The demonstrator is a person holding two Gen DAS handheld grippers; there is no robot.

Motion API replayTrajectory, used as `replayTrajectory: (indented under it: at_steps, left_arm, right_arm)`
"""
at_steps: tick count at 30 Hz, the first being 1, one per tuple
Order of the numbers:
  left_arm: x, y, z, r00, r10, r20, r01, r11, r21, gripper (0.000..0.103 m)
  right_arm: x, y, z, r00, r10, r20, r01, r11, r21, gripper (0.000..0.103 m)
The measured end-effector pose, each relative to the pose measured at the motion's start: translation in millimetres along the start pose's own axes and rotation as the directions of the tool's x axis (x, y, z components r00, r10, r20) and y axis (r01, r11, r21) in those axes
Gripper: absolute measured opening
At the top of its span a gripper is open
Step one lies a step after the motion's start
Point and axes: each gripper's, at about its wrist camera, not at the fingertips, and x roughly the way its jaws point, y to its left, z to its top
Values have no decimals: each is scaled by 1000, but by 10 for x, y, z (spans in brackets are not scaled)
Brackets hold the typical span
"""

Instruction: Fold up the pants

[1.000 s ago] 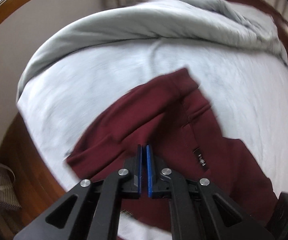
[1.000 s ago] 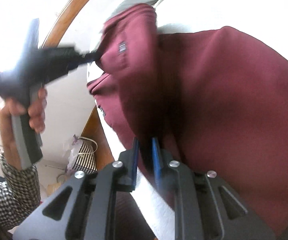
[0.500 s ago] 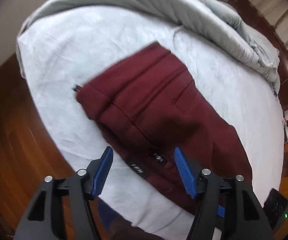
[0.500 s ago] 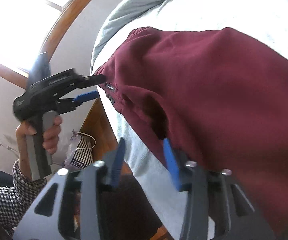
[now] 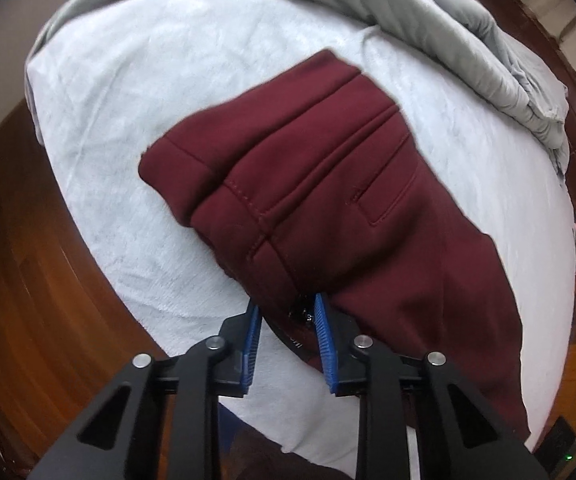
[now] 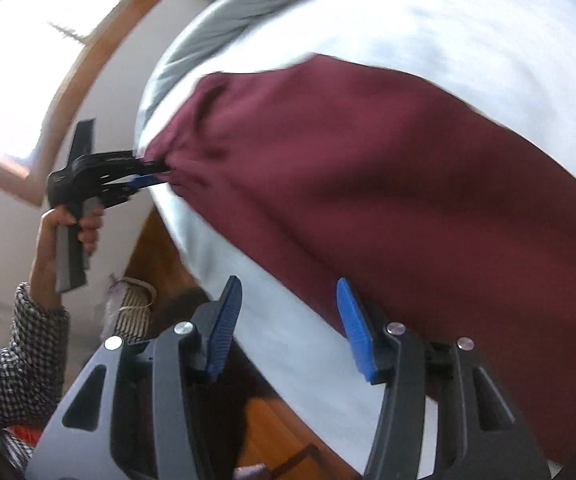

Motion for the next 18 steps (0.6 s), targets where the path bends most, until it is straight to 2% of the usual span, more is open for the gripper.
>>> replayTrajectory:
  at_steps: [2,5,6,8,9,12,14,16,18]
  left_arm:
    - [-59,-29,-7,1000,-6,18,6,1000,15,29]
    - [-348,-285,-140,989,75,125,-86,992,88,26]
    - [-471,-427,-223,984,74,164,-94,988,119,26]
    - [-594,-694,-373,982,19,188,-54,982,181,27]
    - [-615,-908,-494,983,-27,181,-17,971,239,28]
    - [-442,-1456,-779,986,-97,134,42,929,368,36]
    - [-182,-1770,-963,990,-111,85,65,906,419,35]
    - [65,-1988,-1111,992,-118,43,85,884,459,35]
    - [303,-2126,-1256,995,-100,4,85,865,494,35]
  right_arm:
    - [-180,-271,-164,999,-43,15,42,996,74,50]
    - [-422,-570,-381,997,-63,43,55,983,175,50]
    - [-535,-668,-468,996,-73,57,59,974,217,50]
    - [-721,-825,-637,990,-117,81,90,955,283,51]
    - [-786,-882,-707,986,-139,87,107,946,305,51]
    - [-1022,-1098,-964,968,-232,97,173,895,410,52]
    - [-1128,-1228,-1116,953,-288,97,212,859,466,53]
    - [-1238,-1342,-1261,944,-312,108,215,828,518,64]
    - [-1365,-1470,-1409,932,-341,120,217,793,570,67]
